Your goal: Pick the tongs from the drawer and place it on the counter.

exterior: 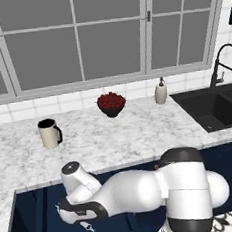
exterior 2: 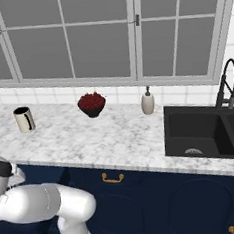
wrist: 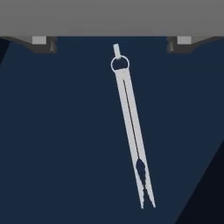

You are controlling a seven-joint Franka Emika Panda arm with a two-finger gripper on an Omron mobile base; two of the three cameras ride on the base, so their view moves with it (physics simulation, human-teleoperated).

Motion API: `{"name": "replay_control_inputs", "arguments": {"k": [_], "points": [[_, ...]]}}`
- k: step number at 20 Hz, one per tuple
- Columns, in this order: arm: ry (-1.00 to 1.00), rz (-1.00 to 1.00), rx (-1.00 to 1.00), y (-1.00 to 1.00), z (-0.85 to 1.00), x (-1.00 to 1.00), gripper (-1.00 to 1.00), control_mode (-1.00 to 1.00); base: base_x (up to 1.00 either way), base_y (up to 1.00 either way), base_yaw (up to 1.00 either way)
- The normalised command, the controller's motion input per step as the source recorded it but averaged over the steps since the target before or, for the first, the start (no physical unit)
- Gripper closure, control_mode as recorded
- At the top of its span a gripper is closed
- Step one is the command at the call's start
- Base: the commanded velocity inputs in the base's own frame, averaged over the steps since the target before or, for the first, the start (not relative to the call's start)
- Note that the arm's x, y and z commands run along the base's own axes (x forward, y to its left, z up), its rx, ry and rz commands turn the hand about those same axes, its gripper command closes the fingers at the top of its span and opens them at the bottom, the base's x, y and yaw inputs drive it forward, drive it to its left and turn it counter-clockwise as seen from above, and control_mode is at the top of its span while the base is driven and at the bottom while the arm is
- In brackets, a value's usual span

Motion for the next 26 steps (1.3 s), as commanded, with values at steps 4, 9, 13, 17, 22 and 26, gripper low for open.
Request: {"name": "replay_control_inputs", "arguments": {"k": [4,9,13,17,22,26], "points": [[0.00,0.00,0.05,0.18,-0.51,0.00,-1.00,-1.00,0.00,0.00,0.00],[0.00,0.00,0.02,0.07,-0.33,0.01,-1.00,-1.00,0.00,0.00,0.00],[0.00,0.00,0.00,0.01,-0.21,0.14,-1.00,-1.00,0.00,0.00,0.00],[0.01,0.00,0.00,0.01,-0.32,0.13,-1.00,-1.00,0.00,0.00,0.00],[0.02,0.00,0.00,0.07,-0.33,0.11,-1.00,-1.00,0.00,0.00,0.00],[0.01,0.00,0.00,0.25,-0.19,0.04,-1.00,-1.00,0.00,0.00,0.00]]}}
